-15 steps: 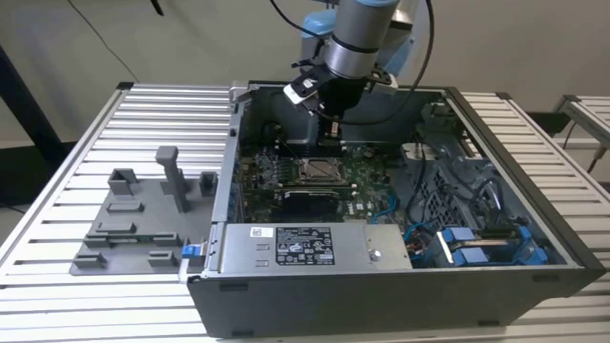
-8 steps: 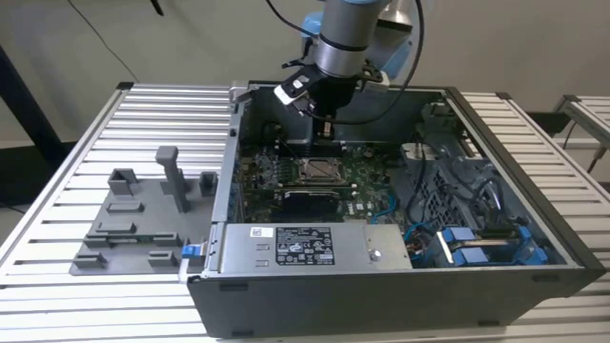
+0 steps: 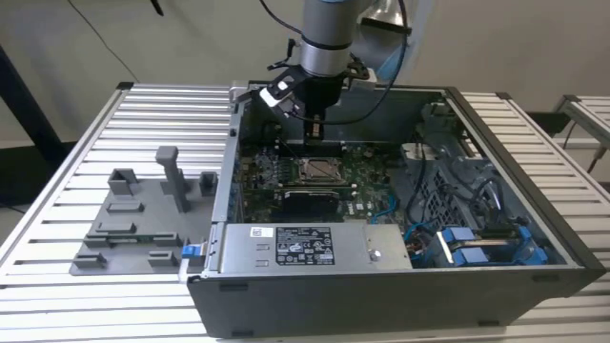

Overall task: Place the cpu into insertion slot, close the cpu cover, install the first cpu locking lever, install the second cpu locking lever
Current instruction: 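Close the cpu cover, then install the first cpu locking lever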

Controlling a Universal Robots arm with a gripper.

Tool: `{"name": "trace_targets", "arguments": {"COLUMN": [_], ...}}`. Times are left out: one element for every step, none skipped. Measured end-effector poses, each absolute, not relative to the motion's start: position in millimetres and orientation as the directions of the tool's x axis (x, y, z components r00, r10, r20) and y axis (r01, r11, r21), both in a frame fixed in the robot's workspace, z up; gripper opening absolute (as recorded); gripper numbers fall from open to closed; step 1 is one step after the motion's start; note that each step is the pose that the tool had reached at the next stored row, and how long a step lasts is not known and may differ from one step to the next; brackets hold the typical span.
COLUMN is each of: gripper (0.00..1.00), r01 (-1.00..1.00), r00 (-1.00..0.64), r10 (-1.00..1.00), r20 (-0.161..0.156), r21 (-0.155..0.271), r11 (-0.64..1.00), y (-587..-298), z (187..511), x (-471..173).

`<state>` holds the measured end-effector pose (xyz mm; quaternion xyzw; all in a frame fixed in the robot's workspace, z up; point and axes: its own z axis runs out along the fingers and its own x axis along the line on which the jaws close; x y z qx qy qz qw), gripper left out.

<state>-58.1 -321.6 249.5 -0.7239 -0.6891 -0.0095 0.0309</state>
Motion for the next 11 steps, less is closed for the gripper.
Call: {"name": "trace_targets", "arguments": {"gripper": [0.11, 0.11, 0.11, 0.11, 0.11, 0.11, 0.11, 0.11, 0.11, 0.11, 0.11], "r01": [0.999, 0.999, 0.999, 0.999, 0.999, 0.999, 0.999, 0.999, 0.999, 0.999, 0.999], "r00": [0.050, 0.049, 0.049, 0.049, 0.049, 0.049, 0.049, 0.049, 0.049, 0.049, 0.049], "r10": [0.997, 0.997, 0.997, 0.997, 0.997, 0.997, 0.997, 0.997, 0.997, 0.997, 0.997], "r20": [0.057, 0.057, 0.057, 0.057, 0.058, 0.058, 0.058, 0.059, 0.059, 0.059, 0.059], "r21": [-0.025, -0.020, -0.015, -0.011, -0.008, -0.006, -0.005, -0.005, -0.004, -0.004, -0.004], "r11": [-0.048, -0.048, -0.048, -0.048, -0.048, -0.048, -0.048, -0.048, -0.048, -0.048, -0.048], "y": [-321.6, -321.6, -321.6, -321.6, -321.6, -321.6, -321.6, -321.6, -321.6, -321.6, -321.6], "z": [249.5, 249.6, 249.6, 249.7, 249.9, 250.3, 250.8, 251.5, 252.7, 254.2, 256.0], "x": [-61.4, -64.6, -67.7, -71.0, -73.8, -76.4, -78.9, -81.2, -83.0, -84.4, -85.9]}}
